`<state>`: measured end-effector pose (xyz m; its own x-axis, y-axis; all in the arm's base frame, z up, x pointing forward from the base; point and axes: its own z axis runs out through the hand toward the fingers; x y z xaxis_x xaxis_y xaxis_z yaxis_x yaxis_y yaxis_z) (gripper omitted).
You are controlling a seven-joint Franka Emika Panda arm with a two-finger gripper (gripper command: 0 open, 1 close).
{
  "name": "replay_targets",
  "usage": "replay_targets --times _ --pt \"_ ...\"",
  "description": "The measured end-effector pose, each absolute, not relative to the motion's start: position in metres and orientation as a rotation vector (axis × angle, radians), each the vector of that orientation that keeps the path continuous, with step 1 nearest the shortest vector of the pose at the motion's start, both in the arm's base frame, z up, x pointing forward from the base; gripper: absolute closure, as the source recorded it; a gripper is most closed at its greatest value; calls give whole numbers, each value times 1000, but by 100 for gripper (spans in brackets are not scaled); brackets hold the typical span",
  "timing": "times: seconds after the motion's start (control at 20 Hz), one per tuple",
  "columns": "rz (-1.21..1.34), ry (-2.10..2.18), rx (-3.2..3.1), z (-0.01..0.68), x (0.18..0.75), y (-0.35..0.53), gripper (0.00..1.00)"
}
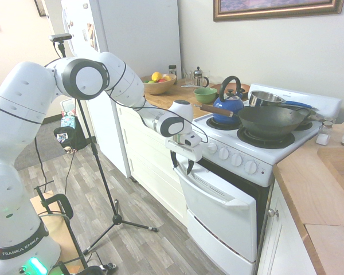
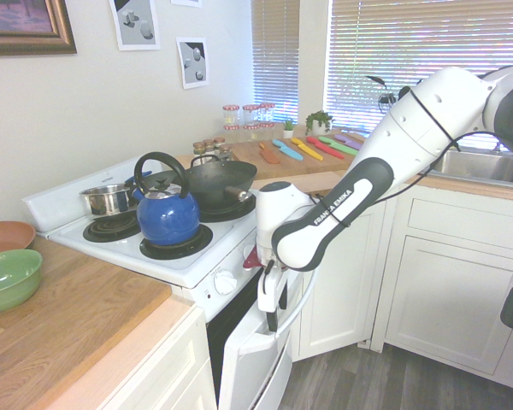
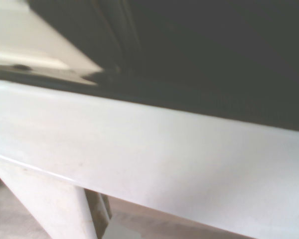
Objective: Close the oven
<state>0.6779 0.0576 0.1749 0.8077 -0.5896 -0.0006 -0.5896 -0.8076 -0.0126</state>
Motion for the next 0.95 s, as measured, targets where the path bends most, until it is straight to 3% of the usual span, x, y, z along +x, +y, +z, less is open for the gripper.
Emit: replay_targets --times 0.95 --pt "-35 967 -2989 180 690 62 0"
